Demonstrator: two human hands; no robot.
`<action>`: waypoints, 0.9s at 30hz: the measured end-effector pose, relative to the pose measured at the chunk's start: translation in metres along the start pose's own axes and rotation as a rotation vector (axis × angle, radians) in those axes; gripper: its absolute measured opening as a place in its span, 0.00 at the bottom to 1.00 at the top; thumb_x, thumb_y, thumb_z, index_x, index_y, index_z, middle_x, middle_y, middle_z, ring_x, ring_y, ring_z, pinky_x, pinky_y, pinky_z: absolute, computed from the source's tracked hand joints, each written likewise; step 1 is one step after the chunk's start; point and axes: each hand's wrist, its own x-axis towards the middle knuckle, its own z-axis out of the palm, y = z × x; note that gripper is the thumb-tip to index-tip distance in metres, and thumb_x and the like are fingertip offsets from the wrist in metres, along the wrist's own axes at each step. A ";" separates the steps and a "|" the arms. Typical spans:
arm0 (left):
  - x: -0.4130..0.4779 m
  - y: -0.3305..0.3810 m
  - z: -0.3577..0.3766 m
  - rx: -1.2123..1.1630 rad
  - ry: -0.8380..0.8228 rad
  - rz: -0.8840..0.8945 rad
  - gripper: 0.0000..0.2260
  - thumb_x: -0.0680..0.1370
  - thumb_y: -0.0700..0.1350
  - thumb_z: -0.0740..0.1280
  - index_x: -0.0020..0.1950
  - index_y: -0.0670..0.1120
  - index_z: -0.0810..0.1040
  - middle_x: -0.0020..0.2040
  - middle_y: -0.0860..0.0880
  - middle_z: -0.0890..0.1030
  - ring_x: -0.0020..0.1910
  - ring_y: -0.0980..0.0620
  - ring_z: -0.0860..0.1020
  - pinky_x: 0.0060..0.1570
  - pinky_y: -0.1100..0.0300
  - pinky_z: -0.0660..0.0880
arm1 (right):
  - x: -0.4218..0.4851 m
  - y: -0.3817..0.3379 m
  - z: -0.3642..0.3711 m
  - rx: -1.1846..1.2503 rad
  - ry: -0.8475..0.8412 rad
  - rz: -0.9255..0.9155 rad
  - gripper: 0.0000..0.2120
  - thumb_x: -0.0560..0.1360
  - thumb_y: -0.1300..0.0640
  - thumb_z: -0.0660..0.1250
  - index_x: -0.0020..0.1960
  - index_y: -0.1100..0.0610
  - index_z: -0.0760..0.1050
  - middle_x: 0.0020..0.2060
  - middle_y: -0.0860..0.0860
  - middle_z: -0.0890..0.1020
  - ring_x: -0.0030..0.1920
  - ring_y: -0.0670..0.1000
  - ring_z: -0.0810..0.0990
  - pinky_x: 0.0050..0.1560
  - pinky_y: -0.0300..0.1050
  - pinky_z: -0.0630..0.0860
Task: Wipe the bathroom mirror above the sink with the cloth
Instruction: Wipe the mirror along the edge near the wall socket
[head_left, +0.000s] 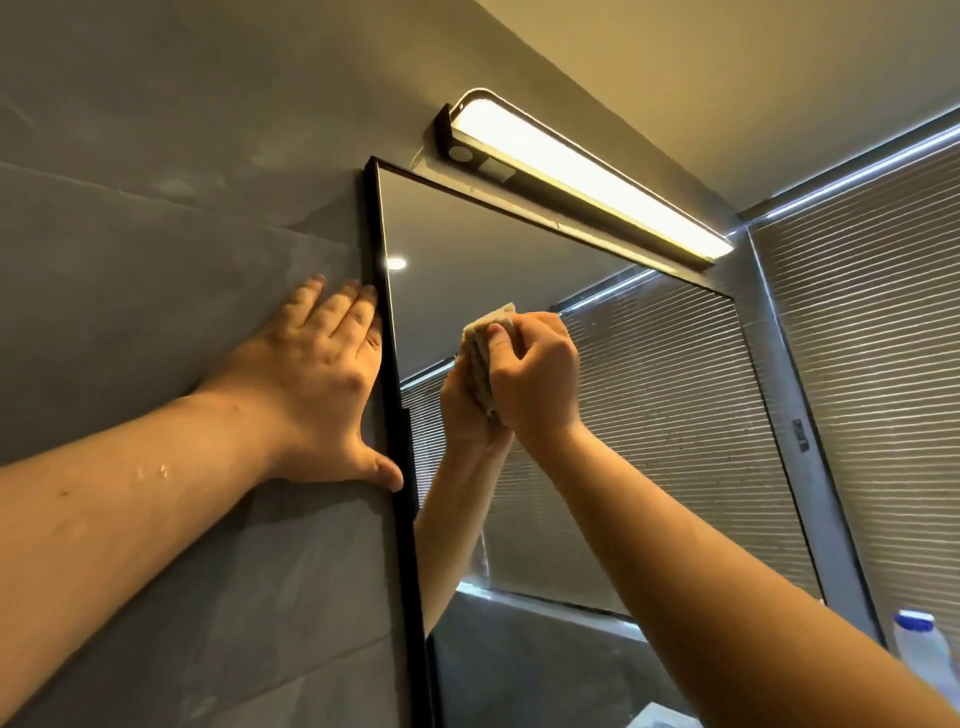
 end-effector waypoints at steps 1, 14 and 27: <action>0.001 -0.001 -0.001 -0.006 0.013 0.014 0.65 0.56 0.84 0.45 0.76 0.35 0.56 0.77 0.36 0.55 0.77 0.39 0.51 0.75 0.43 0.43 | -0.004 -0.008 0.001 0.018 -0.027 -0.025 0.06 0.76 0.59 0.69 0.42 0.51 0.82 0.42 0.48 0.78 0.46 0.45 0.76 0.51 0.34 0.71; 0.032 -0.030 -0.003 -0.029 0.070 -0.066 0.67 0.52 0.85 0.44 0.77 0.39 0.54 0.78 0.41 0.54 0.78 0.43 0.50 0.76 0.48 0.43 | 0.035 0.011 0.004 -0.031 -0.014 -0.004 0.04 0.76 0.58 0.70 0.43 0.54 0.84 0.40 0.50 0.80 0.42 0.43 0.75 0.45 0.22 0.65; 0.030 -0.029 0.000 -0.027 0.132 -0.036 0.67 0.51 0.85 0.39 0.76 0.39 0.59 0.77 0.40 0.59 0.77 0.43 0.55 0.75 0.48 0.45 | 0.036 -0.007 0.018 0.066 0.017 -0.022 0.03 0.75 0.56 0.72 0.44 0.54 0.84 0.41 0.47 0.78 0.42 0.37 0.75 0.45 0.23 0.67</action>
